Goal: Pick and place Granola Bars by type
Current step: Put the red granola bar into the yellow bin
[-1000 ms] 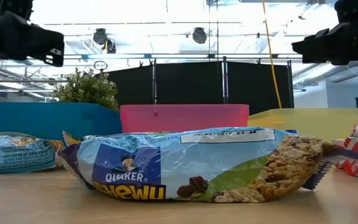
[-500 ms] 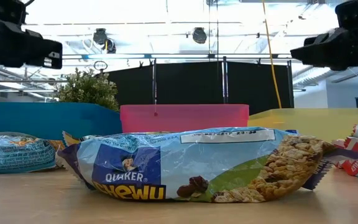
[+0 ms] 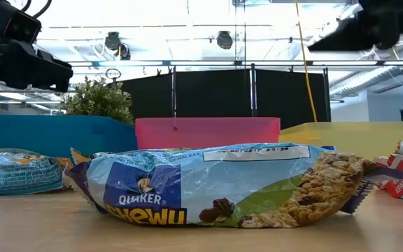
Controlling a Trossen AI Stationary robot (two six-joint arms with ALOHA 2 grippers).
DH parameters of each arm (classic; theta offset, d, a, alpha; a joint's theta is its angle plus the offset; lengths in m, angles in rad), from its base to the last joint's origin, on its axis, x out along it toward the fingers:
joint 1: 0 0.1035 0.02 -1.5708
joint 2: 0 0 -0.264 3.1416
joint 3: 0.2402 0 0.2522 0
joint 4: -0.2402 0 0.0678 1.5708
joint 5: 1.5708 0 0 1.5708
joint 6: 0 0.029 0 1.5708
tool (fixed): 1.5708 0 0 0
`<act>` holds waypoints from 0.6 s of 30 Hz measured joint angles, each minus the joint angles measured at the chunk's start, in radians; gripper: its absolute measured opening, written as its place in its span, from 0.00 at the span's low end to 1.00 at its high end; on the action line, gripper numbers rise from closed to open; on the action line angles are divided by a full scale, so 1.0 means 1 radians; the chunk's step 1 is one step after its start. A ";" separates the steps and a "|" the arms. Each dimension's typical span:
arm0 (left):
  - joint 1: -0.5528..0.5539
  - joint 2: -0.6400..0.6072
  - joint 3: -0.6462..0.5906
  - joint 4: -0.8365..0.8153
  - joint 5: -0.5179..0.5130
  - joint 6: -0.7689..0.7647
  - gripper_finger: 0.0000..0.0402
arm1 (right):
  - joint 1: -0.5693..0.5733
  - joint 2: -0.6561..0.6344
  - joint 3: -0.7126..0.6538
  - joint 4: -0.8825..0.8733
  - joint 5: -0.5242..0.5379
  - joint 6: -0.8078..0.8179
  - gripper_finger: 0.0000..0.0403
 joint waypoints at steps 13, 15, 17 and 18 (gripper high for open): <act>0.000 -0.001 0.000 0.006 0.000 0.060 0.09 | 0.228 0.758 0.807 -0.875 0.017 0.541 0.00; 0.000 -0.001 0.000 0.007 0.000 0.062 0.08 | 0.259 0.853 0.910 -1.002 -0.052 0.647 0.00; 0.000 -0.001 0.000 0.006 0.000 0.080 0.07 | 0.288 0.942 0.983 -1.090 -0.128 0.753 0.00; 0.000 -0.001 0.000 0.006 -0.001 0.089 0.06 | 0.303 0.983 1.008 -1.116 -0.169 0.796 0.00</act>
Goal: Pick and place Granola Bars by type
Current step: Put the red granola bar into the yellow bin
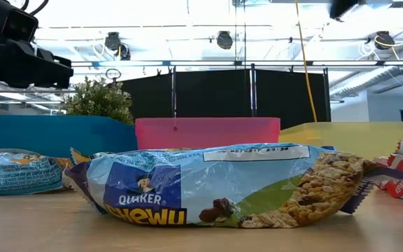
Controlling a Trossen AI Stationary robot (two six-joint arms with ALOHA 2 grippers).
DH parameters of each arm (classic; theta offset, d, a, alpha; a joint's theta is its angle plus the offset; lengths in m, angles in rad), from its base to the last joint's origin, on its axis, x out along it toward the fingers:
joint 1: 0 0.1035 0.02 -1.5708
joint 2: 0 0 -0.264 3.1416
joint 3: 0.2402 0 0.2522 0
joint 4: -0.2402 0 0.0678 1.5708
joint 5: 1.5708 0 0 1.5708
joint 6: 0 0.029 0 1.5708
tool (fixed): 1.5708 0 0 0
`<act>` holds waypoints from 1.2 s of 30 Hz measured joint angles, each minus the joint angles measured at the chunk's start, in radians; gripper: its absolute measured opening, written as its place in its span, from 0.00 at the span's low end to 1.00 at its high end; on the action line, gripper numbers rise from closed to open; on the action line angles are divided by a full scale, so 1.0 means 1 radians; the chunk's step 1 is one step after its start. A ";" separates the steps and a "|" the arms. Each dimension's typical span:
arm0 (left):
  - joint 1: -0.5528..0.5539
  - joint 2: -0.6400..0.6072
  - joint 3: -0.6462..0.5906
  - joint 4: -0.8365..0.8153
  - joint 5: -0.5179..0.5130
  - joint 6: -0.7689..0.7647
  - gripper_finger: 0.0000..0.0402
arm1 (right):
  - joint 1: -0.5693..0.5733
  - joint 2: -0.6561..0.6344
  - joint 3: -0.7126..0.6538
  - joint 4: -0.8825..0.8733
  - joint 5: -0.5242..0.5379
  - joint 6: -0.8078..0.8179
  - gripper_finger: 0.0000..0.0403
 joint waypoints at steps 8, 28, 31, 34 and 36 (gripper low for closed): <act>0.000 0.000 0.000 0.045 0.000 0.050 0.01 | 0.102 0.232 0.027 0.014 -0.179 0.285 0.00; 0.000 0.000 0.000 0.045 0.001 0.094 0.02 | 0.193 0.268 -0.136 0.236 -0.233 0.413 0.51; 0.000 0.000 0.000 0.041 0.000 0.093 0.01 | 0.187 0.268 -0.172 0.267 -0.234 0.412 0.52; 0.000 0.000 0.000 0.041 0.000 0.093 0.05 | 0.182 0.268 -0.206 0.334 -0.250 0.394 0.51; 0.000 0.000 0.000 0.041 0.000 0.093 0.07 | 0.182 0.268 -0.224 0.366 -0.264 0.391 0.49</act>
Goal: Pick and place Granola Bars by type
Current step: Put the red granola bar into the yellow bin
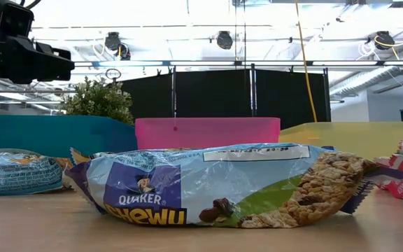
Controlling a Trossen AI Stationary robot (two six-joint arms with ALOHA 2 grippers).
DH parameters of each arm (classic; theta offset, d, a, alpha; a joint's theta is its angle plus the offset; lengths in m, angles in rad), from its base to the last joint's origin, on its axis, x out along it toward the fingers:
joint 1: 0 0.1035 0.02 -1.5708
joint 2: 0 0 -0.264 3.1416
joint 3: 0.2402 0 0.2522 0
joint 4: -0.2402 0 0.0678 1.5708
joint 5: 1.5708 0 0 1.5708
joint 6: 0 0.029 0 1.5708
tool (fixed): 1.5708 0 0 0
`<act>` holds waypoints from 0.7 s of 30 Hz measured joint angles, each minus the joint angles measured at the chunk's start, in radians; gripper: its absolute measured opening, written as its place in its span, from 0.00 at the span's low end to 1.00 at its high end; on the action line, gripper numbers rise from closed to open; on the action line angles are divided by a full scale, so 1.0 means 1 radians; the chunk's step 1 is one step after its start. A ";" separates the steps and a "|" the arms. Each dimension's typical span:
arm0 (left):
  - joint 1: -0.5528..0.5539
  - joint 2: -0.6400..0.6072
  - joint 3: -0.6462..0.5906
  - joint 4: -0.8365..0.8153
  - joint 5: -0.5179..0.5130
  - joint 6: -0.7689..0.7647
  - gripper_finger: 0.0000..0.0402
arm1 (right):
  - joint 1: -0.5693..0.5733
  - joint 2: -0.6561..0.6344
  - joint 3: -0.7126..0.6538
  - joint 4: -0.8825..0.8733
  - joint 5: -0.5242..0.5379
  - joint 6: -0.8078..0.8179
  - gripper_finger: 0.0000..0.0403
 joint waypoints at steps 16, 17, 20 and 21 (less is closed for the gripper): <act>0.000 0.000 0.000 0.002 0.000 -0.019 0.10 | 0.000 -0.009 -0.155 0.252 -0.075 -0.008 0.35; 0.000 0.000 0.000 0.002 0.000 -0.018 0.10 | 0.000 -0.012 -0.156 0.258 -0.077 -0.014 0.33; 0.000 0.000 0.000 0.002 0.000 -0.017 0.10 | 0.000 -0.039 -0.158 0.295 -0.076 -0.016 0.24; 0.000 0.000 0.000 0.002 0.000 -0.017 0.10 | 0.000 -0.053 -0.161 0.314 -0.078 -0.017 0.22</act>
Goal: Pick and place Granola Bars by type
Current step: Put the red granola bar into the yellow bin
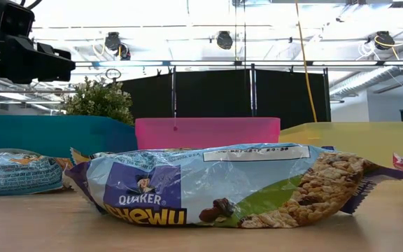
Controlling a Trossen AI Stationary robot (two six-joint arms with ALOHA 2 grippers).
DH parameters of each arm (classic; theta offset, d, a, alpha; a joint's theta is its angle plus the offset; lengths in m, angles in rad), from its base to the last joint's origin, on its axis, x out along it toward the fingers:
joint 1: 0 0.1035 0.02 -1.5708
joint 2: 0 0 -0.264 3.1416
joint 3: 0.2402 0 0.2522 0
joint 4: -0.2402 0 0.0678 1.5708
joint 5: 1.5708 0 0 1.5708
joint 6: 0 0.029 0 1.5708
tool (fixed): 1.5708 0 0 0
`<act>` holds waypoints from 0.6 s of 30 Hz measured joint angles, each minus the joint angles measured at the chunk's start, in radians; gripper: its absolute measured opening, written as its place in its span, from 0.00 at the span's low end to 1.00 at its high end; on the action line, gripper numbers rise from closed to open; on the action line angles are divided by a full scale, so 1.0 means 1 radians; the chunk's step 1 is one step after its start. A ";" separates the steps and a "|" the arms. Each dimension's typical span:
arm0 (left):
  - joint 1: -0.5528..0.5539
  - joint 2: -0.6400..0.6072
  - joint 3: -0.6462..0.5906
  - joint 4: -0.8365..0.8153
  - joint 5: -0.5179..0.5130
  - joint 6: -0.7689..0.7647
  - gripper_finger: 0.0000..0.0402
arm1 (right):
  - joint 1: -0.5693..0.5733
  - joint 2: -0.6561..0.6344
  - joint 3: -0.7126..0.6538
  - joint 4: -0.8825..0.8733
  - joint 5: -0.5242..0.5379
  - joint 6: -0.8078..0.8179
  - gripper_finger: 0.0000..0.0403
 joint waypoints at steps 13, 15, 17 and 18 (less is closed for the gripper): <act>0.000 0.000 0.000 0.002 0.000 0.000 0.10 | 0.002 -0.309 0.002 0.116 0.166 -0.265 0.10; 0.000 0.000 0.000 0.002 0.000 0.000 0.10 | 0.002 -0.357 0.002 0.050 0.212 -0.319 0.10; 0.000 0.000 0.000 0.002 0.000 0.004 0.10 | 0.002 -0.414 0.001 -0.023 0.261 -0.377 0.08; 0.000 0.000 0.000 0.003 0.000 0.011 0.10 | 0.001 -0.446 -0.003 -0.045 0.284 -0.404 0.07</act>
